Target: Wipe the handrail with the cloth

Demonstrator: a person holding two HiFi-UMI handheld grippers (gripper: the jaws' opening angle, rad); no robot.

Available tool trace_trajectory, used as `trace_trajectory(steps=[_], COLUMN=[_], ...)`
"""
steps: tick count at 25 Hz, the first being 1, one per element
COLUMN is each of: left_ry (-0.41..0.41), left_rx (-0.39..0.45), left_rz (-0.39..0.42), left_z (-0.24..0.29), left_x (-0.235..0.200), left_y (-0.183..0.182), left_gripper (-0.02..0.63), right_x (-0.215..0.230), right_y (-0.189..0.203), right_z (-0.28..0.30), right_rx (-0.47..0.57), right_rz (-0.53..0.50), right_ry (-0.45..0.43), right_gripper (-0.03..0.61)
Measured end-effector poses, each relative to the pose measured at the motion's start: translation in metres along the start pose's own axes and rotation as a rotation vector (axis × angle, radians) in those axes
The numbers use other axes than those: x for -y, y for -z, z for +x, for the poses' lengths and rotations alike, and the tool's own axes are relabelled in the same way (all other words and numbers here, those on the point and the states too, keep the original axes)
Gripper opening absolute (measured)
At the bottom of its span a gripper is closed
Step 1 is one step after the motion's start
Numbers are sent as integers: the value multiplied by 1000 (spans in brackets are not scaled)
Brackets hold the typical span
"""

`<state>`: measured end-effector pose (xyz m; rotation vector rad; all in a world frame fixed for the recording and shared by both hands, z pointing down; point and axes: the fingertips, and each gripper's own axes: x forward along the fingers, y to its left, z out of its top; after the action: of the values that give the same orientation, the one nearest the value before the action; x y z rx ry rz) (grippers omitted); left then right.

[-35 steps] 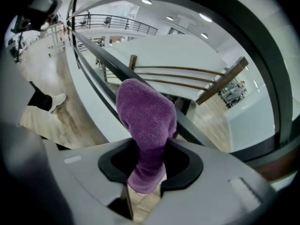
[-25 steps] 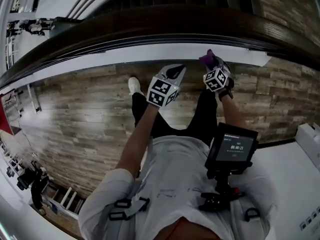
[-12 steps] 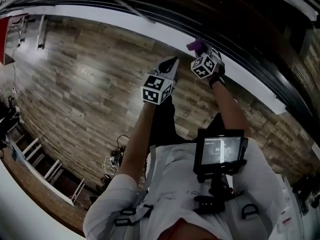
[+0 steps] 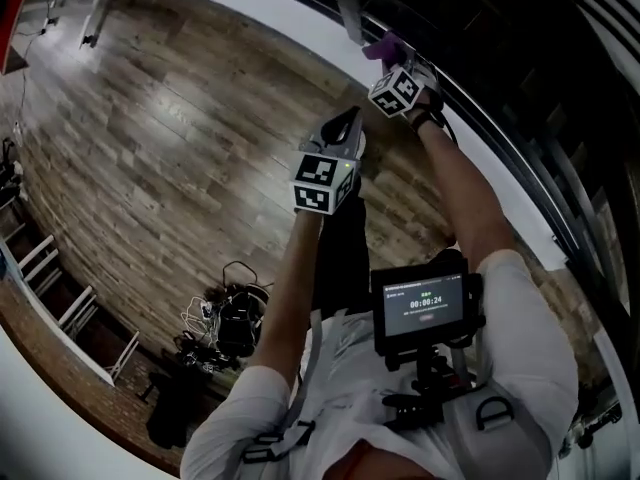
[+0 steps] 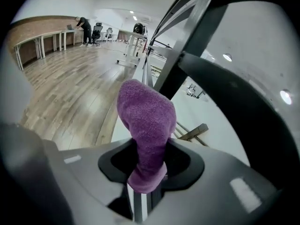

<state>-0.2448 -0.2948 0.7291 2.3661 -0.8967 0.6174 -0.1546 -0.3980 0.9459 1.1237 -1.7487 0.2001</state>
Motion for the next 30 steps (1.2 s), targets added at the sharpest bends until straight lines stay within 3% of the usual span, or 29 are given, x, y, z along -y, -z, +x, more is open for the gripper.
trace_trajectory(steps=[6, 9, 13, 20, 26, 30], left_ry=[-30, -30, -13, 38, 104, 131], left_rx=[-44, -46, -65, -74, -80, -110], left_rz=[-6, -26, -29, -49, -24, -14], left_z=[12, 15, 16, 31, 42, 45], left_x=[-33, -36, -31, 8, 78, 85], left_y=[5, 7, 14, 22, 27, 37], left_gripper=[0, 0, 0, 0, -1, 0], right_x=[2, -6, -2, 3, 18, 13], right_y=[-18, -10, 11, 71, 162, 192], right_z=[65, 77, 69, 34, -11, -25], right_rx=[-94, -136, -171, -228, -313, -357], right_rz=[-137, -221, -265, -204, -87, -44], right_ry=[-32, -61, -25, -22, 11, 0], right_gripper=[138, 137, 126, 127, 160, 163])
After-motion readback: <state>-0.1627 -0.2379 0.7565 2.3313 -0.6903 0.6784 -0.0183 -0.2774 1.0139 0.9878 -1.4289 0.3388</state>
